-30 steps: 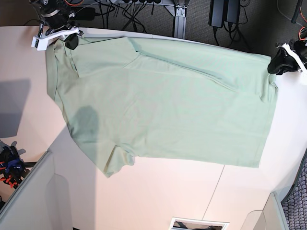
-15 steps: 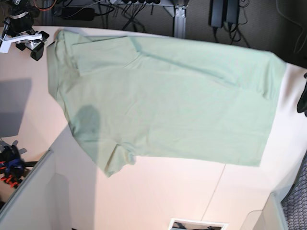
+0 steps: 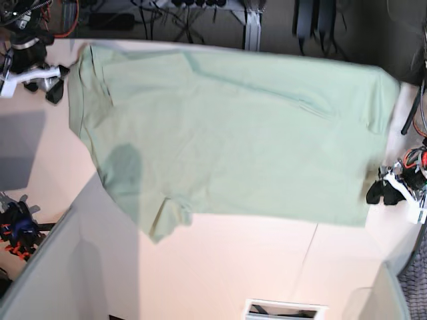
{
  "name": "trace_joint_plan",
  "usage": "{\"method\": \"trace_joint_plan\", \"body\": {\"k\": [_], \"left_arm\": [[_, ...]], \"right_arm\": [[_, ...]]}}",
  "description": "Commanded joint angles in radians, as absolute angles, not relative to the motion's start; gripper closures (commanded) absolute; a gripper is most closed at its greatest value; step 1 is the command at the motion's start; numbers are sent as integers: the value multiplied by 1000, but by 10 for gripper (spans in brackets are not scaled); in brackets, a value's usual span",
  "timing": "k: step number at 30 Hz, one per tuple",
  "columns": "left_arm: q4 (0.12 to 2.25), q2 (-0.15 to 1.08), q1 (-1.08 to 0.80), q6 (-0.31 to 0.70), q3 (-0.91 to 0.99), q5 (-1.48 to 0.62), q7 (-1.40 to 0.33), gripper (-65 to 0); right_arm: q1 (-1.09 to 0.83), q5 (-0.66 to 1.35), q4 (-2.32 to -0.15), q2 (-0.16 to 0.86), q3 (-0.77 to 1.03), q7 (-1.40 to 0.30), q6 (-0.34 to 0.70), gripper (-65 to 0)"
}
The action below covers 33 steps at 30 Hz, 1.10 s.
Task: Fold the T-shirt properly
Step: 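Release the shirt and reposition both grippers along its side edges, then grasp the hem-side edge with both grippers and fold it over lengthwise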
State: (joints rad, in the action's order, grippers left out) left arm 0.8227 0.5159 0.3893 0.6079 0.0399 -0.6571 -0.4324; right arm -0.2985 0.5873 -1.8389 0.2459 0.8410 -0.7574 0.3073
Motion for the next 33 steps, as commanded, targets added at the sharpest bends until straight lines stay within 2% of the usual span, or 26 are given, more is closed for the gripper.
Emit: {"method": "trace_joint_plan", "body": {"k": [1,5,12,18,23,28,33], "left_arm": [[788,531,450,613,44,-670,-411,-425],[733,529,513,612,44,-669,-454,-425],[735,524,515,585,43,-646,-468,-425],[783,524,515,587,43,-646,-468,-425],[785,524,521,587,36,-645,-474,-425],[785,524,532,583,-10,-605,-445,-425],[737,509,553,488,-40,-556,-430,-425]], "right_arm": [[-294,584,-1858,274,857,-704,303,-430],[-294,583,-1858,274,857,-708,303,-430],[-282,596,-1858,275,848,-700,303,-430],[-163,515,-1833,274,706,-672,282,-430],[-17,438,-1697,274,554,-662,268,-430],[118,397,-1528,272,491,-655,268,-430],[178,395,-1430,268,491,-659,268,-430]]}}
